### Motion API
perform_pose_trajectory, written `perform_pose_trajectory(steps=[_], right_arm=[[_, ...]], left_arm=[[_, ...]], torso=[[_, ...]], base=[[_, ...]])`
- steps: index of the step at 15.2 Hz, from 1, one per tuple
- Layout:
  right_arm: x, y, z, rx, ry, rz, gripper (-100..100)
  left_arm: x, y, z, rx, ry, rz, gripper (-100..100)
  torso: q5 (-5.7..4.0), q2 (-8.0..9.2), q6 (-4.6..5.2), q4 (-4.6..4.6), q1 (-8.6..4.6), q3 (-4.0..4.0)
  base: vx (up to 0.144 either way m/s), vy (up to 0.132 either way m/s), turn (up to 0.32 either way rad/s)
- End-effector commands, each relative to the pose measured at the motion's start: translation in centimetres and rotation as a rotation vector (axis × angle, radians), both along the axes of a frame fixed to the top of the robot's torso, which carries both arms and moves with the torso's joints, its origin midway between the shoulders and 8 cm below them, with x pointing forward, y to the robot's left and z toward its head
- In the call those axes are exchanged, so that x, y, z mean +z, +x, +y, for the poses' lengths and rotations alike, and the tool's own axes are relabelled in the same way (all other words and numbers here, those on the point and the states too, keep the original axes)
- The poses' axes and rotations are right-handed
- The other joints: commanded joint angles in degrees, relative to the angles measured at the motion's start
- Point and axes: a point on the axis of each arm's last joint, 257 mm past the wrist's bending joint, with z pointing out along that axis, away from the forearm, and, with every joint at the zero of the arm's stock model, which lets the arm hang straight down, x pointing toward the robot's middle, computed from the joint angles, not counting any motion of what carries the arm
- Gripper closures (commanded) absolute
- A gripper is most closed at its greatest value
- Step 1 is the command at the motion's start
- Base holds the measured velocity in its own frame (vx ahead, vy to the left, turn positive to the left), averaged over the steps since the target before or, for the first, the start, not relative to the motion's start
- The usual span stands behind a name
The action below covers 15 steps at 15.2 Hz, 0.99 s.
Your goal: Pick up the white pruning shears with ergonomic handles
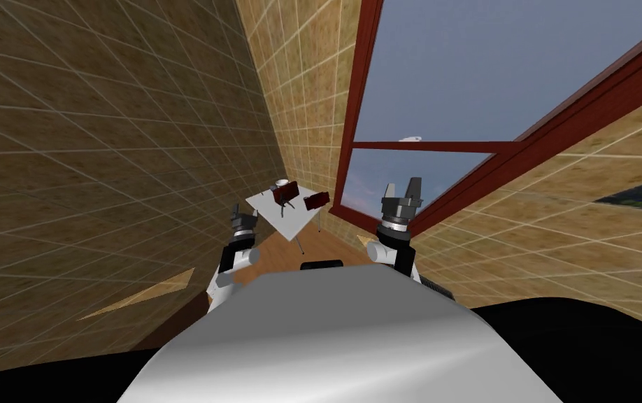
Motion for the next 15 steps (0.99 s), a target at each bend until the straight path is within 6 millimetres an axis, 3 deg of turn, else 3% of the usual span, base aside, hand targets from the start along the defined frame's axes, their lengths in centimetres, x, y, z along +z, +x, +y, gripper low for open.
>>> perform_pose_trajectory(steps=[1,3,4,9,15], right_arm=[[0.0,0.0,0.0,0.000,0.000,0.000,0],[0.0,0.0,0.0,0.000,0.000,0.000,0],[0.0,0.0,0.0,0.000,0.000,0.000,0],[0.0,0.0,0.0,0.000,0.000,0.000,0],[0.0,0.0,0.0,0.000,0.000,0.000,0]], left_arm=[[-1.3,0.2,1.3,0.012,-0.061,0.026,-100],[-3.3,0.4,2.6,0.029,-0.139,0.054,-100],[-3.3,0.4,2.6,0.029,-0.139,0.054,-100],[-8.4,0.3,4.7,0.067,-0.338,0.106,-100],[-13.8,-0.1,4.3,0.101,-0.552,0.135,-100]], torso=[[0.00,0.00,0.00,0.00,0.00,0.00],[0.04,-0.09,-0.01,-0.01,0.18,-0.04],[0.05,-0.20,0.00,-0.03,0.19,-0.10],[0.06,-0.47,0.00,-0.10,0.26,-0.26],[0.14,-0.50,0.00,-0.11,0.64,-0.29]], base=[[0.089,-0.206,0.066],[0.139,-0.195,0.095],[0.152,-0.180,0.072],[0.174,-0.176,0.089],[0.180,-0.120,0.060]])
